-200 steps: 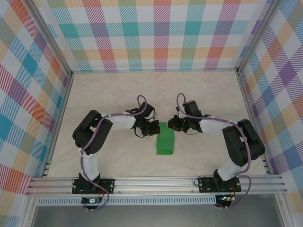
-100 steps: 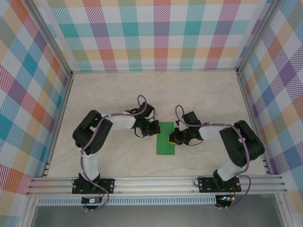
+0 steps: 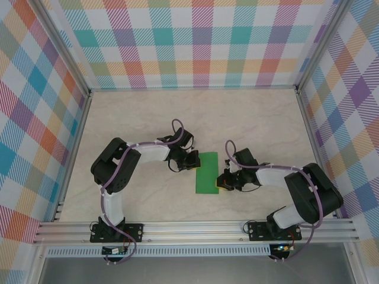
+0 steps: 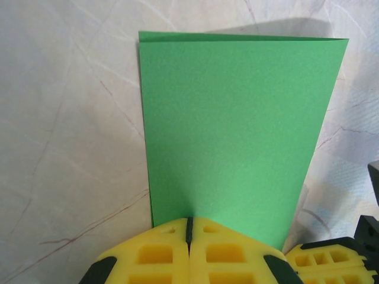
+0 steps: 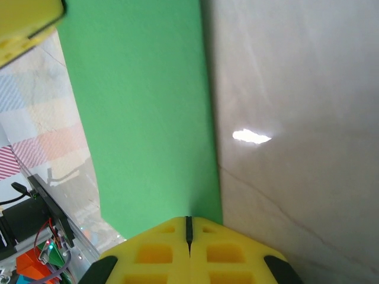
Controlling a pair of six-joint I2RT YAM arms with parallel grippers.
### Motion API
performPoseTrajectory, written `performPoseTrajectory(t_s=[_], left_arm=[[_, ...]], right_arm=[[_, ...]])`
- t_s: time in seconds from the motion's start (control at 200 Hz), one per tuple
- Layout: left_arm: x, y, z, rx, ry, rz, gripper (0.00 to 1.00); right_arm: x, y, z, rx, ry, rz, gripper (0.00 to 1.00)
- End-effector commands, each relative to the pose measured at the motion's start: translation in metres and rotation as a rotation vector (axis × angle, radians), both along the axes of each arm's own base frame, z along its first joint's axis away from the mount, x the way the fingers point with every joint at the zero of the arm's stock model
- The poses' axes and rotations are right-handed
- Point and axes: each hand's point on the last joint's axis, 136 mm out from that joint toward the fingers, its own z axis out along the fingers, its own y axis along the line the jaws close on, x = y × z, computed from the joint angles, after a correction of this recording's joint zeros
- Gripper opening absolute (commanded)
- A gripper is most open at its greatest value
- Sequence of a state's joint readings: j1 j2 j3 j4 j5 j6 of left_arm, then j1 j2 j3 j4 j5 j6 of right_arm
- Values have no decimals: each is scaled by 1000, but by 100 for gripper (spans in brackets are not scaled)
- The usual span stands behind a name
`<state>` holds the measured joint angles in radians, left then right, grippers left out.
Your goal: Fold a paper plane with a square sheet of paper (pick it up from the middle)
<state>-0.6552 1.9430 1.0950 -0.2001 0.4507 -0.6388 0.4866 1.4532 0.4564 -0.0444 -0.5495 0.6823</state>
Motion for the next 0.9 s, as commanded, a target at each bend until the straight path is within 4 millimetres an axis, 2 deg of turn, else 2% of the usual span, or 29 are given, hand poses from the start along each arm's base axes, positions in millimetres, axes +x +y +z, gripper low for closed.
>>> performPoseTrajectory(t_s=[0.0, 0.08, 0.175, 0.24, 0.365, 0.455, 0.53, 0.615, 0.765, 0.895], left_arm=[[-59, 93, -92, 458, 200, 44, 0], [-56, 92, -91, 452, 191, 39, 0], [-54, 90, -89, 446, 182, 29, 0], [-51, 88, -87, 443, 170, 24, 0], [-45, 86, -84, 443, 153, 17, 0], [-43, 84, -82, 441, 145, 13, 0], [-42, 85, -82, 447, 140, 10, 0], [-41, 85, -82, 453, 136, 8, 0], [-40, 86, -84, 464, 132, 3, 0], [-37, 88, -85, 480, 123, -5, 0]], right_arm=[[-31, -17, -12, -80, 115, -8, 0], [-21, -11, 6, -50, 60, -10, 0], [0, 1, 33, 11, -33, -19, 0], [13, 9, 45, 45, -70, -23, 0], [28, 26, 44, 81, -69, -7, 0], [31, 38, 38, 83, -66, 22, 0], [28, 44, 29, 69, -46, 41, 0], [19, 41, 16, 43, -9, 47, 0], [-8, 22, -6, -10, 57, 39, 0], [-32, 2, -16, -60, 102, 31, 0]])
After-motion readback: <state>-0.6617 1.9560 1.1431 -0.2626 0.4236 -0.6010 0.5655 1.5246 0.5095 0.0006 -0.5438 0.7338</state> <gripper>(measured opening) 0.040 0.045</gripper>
